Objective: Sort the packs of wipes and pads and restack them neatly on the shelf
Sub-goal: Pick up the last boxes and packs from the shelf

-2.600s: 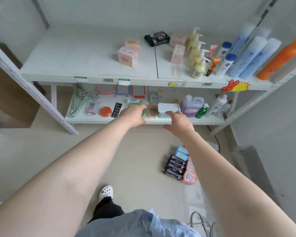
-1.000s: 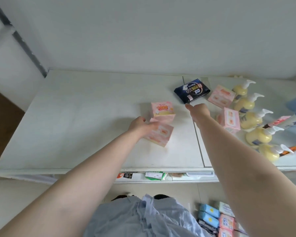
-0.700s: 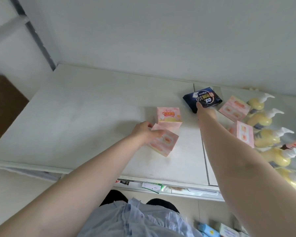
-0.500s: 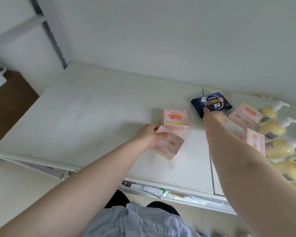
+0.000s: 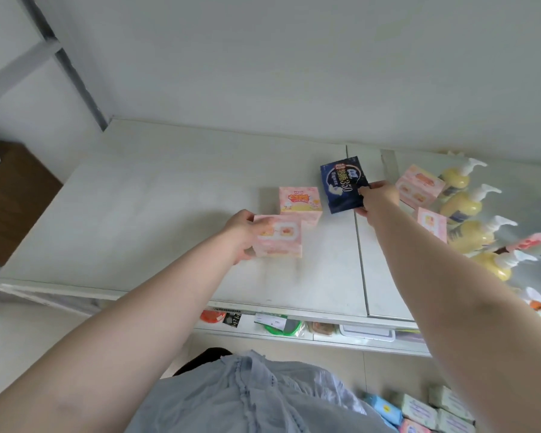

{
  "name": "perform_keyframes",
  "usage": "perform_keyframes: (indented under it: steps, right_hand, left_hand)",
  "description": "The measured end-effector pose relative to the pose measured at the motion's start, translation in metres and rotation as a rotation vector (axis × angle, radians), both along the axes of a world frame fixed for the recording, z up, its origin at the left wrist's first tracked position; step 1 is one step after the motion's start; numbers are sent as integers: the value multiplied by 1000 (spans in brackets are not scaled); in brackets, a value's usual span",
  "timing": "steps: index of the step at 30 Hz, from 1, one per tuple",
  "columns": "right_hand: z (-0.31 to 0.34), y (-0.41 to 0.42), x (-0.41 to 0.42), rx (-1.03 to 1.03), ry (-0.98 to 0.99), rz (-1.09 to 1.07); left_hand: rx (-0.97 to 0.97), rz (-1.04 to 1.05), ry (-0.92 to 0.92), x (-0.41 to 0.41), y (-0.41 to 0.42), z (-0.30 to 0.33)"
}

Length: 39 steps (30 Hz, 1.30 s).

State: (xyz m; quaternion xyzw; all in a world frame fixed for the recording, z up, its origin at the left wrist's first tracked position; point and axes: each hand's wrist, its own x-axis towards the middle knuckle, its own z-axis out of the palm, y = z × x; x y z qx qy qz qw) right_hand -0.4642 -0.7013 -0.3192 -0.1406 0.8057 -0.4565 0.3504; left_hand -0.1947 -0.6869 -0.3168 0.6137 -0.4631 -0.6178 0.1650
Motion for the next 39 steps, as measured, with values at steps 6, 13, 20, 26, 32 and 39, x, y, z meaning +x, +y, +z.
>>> perform_keyframes:
  steps: [6, 13, 20, 26, 32, 39]
  right_hand:
    - [33, 37, -2, -78, -126, -7]
    - [61, 74, 9, -150, -143, 53]
    - [82, 124, 35, -235, -151, 200]
    - [88, 185, 79, -214, -165, 290]
    - [74, 275, 128, -100, -194, 325]
    - [55, 382, 145, -27, -242, 346]
  left_hand:
    - [94, 38, 138, -2, 20, 24]
    - [85, 89, 132, 2, 41, 39]
    - [75, -59, 97, 21, 72, 49]
    - [58, -231, 85, 54, 116, 56]
    - [93, -314, 58, 100, 186, 39]
    - [97, -473, 128, 97, 264, 30]
